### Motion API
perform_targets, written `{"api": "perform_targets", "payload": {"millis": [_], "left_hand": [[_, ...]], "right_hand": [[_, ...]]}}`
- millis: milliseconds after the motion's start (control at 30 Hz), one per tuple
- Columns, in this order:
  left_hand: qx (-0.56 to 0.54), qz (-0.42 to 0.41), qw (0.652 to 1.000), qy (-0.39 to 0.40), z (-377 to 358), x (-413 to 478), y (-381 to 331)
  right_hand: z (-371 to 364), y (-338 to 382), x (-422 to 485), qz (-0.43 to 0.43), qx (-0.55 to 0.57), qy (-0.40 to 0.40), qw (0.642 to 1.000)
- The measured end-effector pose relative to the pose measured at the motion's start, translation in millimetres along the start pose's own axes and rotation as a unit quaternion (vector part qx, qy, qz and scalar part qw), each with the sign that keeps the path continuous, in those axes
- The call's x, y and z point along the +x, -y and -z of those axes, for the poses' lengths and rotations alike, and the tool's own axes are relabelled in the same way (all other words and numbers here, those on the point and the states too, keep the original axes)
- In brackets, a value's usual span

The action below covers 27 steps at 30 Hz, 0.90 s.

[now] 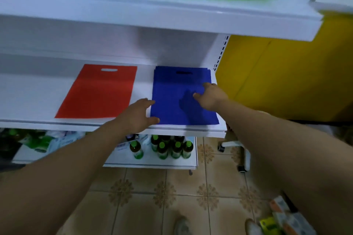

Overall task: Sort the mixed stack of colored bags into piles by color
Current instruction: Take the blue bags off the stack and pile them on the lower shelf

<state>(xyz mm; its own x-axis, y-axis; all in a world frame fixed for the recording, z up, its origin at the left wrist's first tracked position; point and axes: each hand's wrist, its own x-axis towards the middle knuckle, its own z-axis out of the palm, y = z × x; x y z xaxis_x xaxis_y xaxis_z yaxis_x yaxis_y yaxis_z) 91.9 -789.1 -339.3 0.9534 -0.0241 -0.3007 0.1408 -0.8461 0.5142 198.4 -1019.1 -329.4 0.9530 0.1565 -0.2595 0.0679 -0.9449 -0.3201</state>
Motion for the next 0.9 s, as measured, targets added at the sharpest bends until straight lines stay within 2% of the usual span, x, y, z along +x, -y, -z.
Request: {"api": "perform_targets", "payload": {"millis": [233, 500, 700, 900], "left_hand": [[0.051, -0.052, 0.996, -0.059, 69, -103, 7], [0.035, -0.082, 0.988, -0.125, 151, -217, 34], [0.047, -0.076, 0.977, -0.191, 229, -284, 55], [0.042, -0.029, 0.965, -0.257, 292, -324, 104]], "right_hand": [[45, 89, -114, 0.053, -0.001, -0.051, 0.997], [88, 206, -220, 0.135, -0.024, -0.138, 0.981], [121, 298, -254, 0.198, -0.026, -0.180, 0.963], [133, 394, -249, 0.264, -0.011, -0.193, 0.945]]}}
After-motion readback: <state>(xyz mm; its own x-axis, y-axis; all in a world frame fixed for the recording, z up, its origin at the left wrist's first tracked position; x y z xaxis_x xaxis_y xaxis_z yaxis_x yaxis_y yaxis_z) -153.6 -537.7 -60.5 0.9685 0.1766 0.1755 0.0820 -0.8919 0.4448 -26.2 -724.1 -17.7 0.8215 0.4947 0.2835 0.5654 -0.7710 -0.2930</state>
